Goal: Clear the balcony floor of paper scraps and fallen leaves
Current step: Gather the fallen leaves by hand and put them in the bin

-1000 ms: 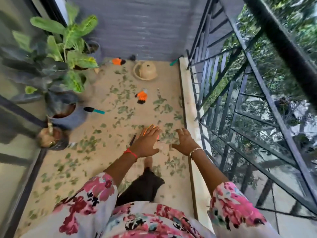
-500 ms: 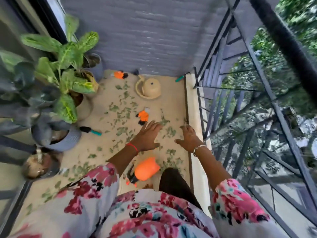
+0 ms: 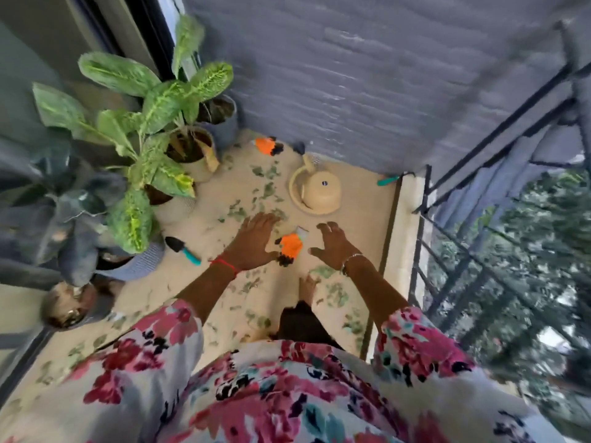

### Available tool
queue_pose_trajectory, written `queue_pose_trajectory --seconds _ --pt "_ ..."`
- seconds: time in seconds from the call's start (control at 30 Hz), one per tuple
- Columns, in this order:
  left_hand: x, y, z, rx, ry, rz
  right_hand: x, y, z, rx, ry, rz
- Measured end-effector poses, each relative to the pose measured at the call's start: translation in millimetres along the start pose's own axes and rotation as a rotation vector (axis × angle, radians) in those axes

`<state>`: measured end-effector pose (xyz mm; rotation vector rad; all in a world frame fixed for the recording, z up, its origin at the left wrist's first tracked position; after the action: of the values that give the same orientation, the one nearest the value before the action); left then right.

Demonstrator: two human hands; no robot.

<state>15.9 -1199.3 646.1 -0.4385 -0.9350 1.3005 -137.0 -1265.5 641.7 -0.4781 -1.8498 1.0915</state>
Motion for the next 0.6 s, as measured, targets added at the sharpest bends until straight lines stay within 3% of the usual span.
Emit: queue_pose_trajectory --seconds 0.13,0.33,0.6 --pt "-58.7 -33.9 0.7 0.027 -0.093 -0.022 -71.6 -49.2 6.1 0.054 -0.108 -0.05" --pt "-126.7 -89.1 -4.8 0.171 -0.097 0.107 -154.8 -111.5 3.2 0.079 -0.182 -0.048" --pt "-202.1 -143.9 -67.7 0.213 -0.168 0.169 -260.8 -138.8 -31.0 -0.019 -0.238 -0.055"
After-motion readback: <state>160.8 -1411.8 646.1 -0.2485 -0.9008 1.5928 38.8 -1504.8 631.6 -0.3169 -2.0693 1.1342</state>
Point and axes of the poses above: each hand's wrist, its own x-axis away from the middle knuckle, its own y-axis out of the palm, z = x × y, the point moved 7 cm from there along -x, towards the middle knuckle, and after that the axes turned 15 degrees about x, right-handed, at the moved point
